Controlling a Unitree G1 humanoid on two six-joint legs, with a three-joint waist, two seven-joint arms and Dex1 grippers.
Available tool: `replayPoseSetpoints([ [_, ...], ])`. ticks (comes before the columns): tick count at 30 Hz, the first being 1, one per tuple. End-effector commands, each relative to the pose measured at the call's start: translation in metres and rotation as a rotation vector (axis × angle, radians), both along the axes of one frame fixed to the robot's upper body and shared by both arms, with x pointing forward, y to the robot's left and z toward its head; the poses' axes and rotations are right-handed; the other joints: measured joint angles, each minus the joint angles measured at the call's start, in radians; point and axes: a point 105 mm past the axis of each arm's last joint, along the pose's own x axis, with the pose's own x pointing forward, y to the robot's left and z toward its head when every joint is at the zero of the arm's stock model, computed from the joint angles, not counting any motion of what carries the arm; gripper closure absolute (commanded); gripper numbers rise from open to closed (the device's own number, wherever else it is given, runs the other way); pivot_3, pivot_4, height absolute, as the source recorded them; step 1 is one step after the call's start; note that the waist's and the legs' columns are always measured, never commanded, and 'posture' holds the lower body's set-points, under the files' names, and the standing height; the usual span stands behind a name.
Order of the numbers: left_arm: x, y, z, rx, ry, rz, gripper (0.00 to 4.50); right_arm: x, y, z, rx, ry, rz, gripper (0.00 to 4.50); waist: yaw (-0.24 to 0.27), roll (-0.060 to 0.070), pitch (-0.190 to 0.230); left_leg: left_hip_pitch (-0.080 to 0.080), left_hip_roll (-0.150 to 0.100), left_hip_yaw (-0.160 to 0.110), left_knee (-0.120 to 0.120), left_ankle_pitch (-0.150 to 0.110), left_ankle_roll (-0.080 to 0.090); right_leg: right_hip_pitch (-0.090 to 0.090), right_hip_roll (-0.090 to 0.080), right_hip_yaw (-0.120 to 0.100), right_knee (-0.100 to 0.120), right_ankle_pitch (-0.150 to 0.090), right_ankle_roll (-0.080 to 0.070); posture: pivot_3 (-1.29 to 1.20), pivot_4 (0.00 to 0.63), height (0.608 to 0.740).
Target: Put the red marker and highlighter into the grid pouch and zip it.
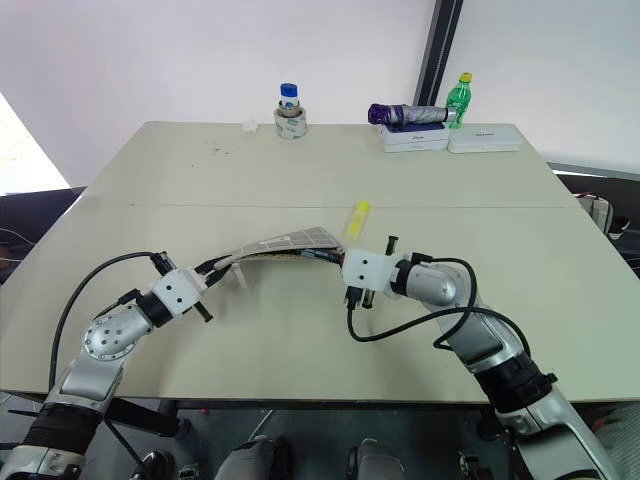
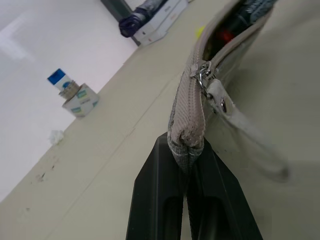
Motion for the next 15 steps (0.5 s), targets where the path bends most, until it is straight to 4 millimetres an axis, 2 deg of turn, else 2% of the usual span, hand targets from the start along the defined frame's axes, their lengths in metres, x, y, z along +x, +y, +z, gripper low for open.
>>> replayPoseSetpoints([
  [1, -0.004, -0.011, 0.014, 0.012, -0.058, -0.052, 4.5, -0.006, 0.027, 0.018, -0.062, -0.151, 0.144, 4.19, 0.001, 0.0, 0.0, 0.0, 0.0, 0.0, 0.0, 0.0, 0.0, 0.0, 0.0, 0.0, 0.0, 0.0, 0.0, 0.0, 0.15, 0.737],
  [6, -0.005, -0.016, 0.014, 0.018, -0.056, -0.085, 4.5, -0.014, 0.056, 0.022, -0.077, -0.224, 0.292, 4.19, 0.003, 0.0, 0.0, 0.0, 0.0, 0.0, 0.001, 0.0, 0.0, 0.0, 0.0, 0.0, 0.0, 0.0, 0.0, 0.0, 0.15, 0.737],
  [10, -0.007, -0.017, 0.015, 0.023, -0.056, -0.104, 4.5, -0.009, 0.06, 0.017, -0.165, -0.297, 0.341, 4.19, 0.003, 0.0, 0.0, 0.0, 0.0, 0.0, 0.002, 0.0, 0.0, 0.001, 0.0, 0.0, 0.0, 0.0, 0.0, 0.0, 0.15, 0.737],
  [15, -0.01, -0.017, 0.015, 0.022, -0.057, -0.113, 4.5, -0.003, 0.065, 0.018, -0.179, -0.312, 0.342, 4.19, 0.001, 0.0, 0.0, 0.0, 0.0, 0.0, 0.001, 0.0, -0.001, 0.001, 0.0, 0.0, 0.001, 0.0, 0.0, 0.0, 0.15, 0.737],
])
